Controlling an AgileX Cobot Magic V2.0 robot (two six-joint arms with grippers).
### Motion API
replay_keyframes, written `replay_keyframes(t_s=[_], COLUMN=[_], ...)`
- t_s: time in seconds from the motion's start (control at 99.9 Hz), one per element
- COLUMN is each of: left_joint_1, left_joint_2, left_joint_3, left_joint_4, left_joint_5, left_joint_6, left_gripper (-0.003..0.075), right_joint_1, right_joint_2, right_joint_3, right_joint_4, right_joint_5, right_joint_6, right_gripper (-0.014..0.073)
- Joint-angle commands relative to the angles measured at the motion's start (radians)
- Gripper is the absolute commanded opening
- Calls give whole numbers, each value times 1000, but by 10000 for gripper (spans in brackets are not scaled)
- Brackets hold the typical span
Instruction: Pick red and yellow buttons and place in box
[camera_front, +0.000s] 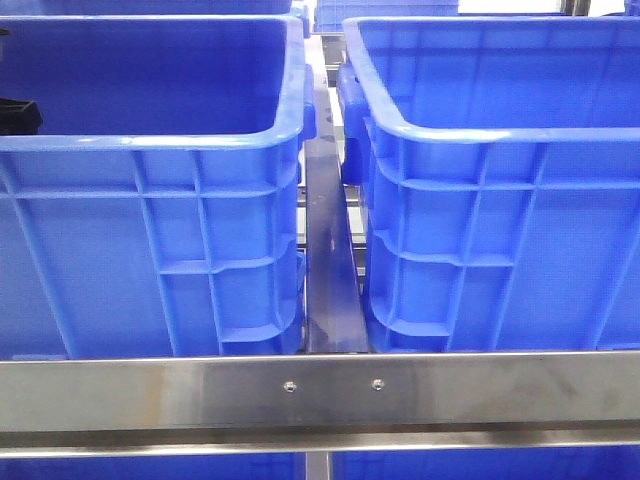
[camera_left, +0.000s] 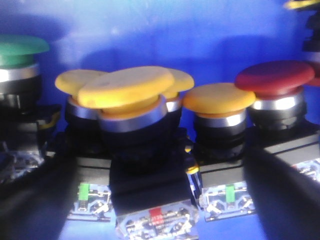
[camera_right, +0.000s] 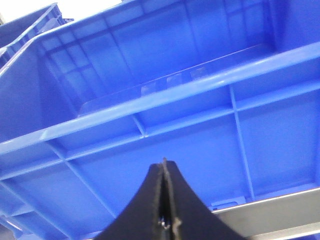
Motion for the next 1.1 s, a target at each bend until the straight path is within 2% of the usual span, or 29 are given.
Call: replay_keyframes(t_s=[0.0, 0.11, 0.21, 0.42, 0.61, 0.901, 1.091], left_joint_1=[3, 3, 5, 5, -18, -113, -184], left_joint_2=[-48, -48, -48, -78, -179, -320, -345], left_joint_3=[-33, -33, -33, -33, -33, -33, -33], left_joint_4=[1, 2, 2, 2, -29, -54, -106], left_joint_5=[-17, -22, -25, -14, -11, 5, 69], left_joint_6=[-10, -12, -12, -12, 104, 186, 290], left_gripper=[415, 218, 124, 120, 120, 120, 120], right_joint_1=[-6, -6, -6, -6, -6, -6, -6], right_joint_2=[-12, -12, -12, -12, -12, -12, -12], right_joint_3=[-28, -28, -28, -28, -28, -28, -28], right_joint_4=[-8, -8, -8, -8, -8, -8, -8], right_joint_5=[-79, -79, -79, -79, -79, -80, -85], right_joint_6=[-6, -6, -6, -6, -6, -6, -6], right_gripper=[-65, -65, -65, -65, -65, -65, -65])
